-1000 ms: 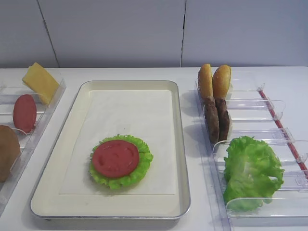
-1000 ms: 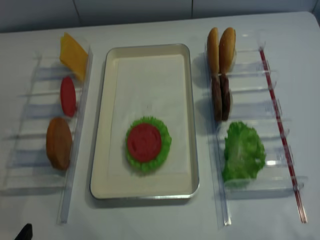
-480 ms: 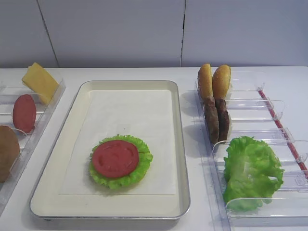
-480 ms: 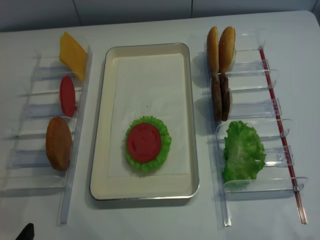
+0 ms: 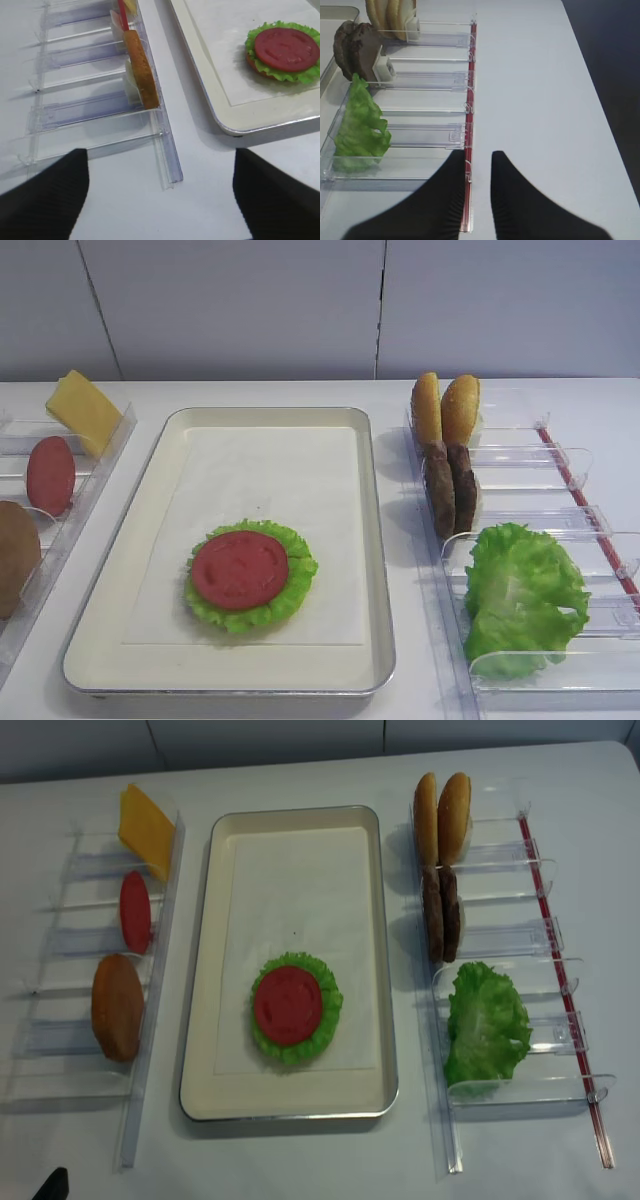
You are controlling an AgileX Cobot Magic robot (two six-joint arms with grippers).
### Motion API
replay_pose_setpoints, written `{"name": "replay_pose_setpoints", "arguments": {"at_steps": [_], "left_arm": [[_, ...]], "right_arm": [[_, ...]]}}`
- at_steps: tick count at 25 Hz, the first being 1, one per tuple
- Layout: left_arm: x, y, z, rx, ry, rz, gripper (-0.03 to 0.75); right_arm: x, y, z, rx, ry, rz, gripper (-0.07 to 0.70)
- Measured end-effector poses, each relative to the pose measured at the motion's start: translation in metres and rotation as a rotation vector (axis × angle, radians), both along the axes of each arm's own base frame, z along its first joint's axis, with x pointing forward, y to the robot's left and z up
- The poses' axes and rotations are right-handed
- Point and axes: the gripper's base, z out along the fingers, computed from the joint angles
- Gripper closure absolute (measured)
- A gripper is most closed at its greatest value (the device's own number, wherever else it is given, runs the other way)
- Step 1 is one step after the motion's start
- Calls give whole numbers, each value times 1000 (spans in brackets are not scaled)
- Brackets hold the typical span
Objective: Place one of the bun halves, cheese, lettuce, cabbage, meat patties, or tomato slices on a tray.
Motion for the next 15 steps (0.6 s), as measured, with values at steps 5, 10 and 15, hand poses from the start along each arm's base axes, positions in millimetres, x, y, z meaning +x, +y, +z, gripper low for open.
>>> {"name": "replay_pose_setpoints", "arguments": {"at_steps": [5,10,15], "left_arm": [[0,0,0,0,0,0,162],[0,0,0,0,-2,0,162],[0,0,0,0,-4,0,162]], "right_arm": [[0,0,0,0,0,0,447],[0,0,0,0,0,0,447],[0,0,0,0,0,0,447]]}}
